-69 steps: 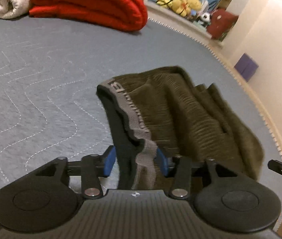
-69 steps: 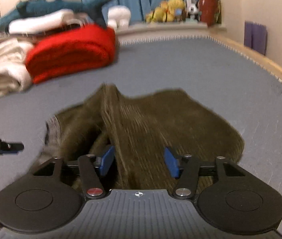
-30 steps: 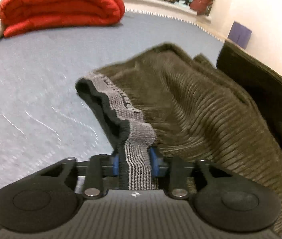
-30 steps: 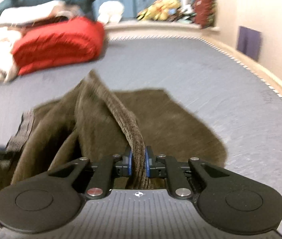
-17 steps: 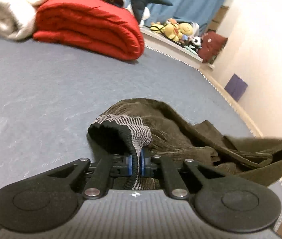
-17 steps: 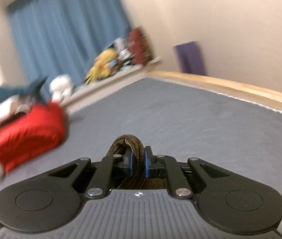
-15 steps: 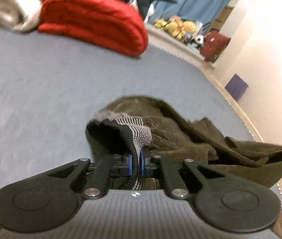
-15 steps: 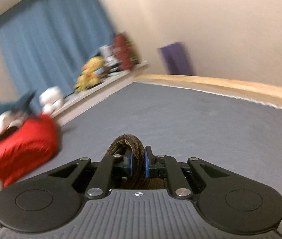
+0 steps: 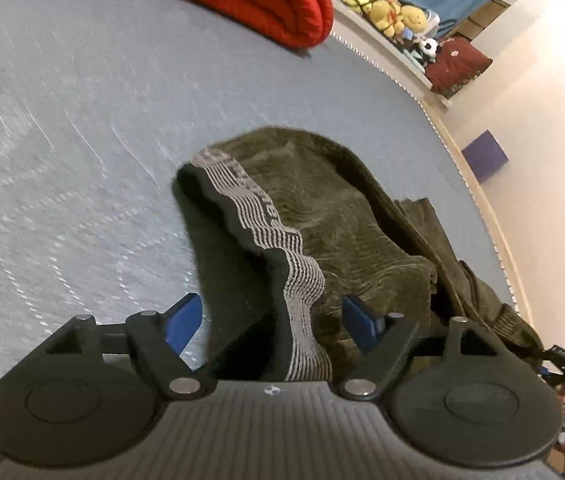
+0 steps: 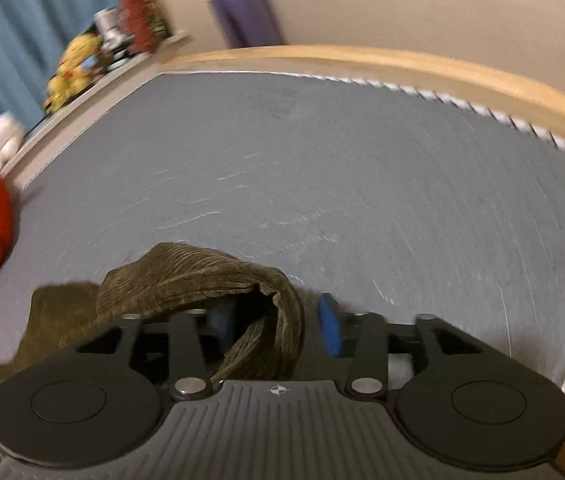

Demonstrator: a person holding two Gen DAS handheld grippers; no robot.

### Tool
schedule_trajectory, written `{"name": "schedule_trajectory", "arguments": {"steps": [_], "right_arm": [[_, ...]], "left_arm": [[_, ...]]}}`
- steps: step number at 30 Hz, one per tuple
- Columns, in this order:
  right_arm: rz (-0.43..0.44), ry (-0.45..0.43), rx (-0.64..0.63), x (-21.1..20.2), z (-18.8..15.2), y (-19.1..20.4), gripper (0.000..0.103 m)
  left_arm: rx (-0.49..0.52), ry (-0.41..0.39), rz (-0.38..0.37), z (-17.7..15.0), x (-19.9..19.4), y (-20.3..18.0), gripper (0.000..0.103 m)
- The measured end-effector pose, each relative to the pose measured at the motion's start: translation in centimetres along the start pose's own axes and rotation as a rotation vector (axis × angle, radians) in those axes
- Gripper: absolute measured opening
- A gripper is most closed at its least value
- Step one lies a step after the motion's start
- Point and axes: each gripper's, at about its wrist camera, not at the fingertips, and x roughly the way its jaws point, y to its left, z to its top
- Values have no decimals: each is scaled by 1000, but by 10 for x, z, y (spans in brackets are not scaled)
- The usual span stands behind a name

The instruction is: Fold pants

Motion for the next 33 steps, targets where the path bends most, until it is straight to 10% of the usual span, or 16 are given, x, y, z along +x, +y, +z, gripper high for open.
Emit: {"name": "schedule_trajectory", "arguments": {"steps": [15,21,28,33], "right_arm": [[-23,-19,-499,29,-5,48,66],[-7,-41,-692,31,-20,65,66],[82,-9,-859,24,-40,82,14],[160,-49,-681,5,-18,74,9]], "left_arm": [[84,81,34,6,76,-17,82],[135,61,37,5,78,-25,47],[207,-4,49,5,62,-39,25],[139,-59,13,19,20,-22,21]]}}
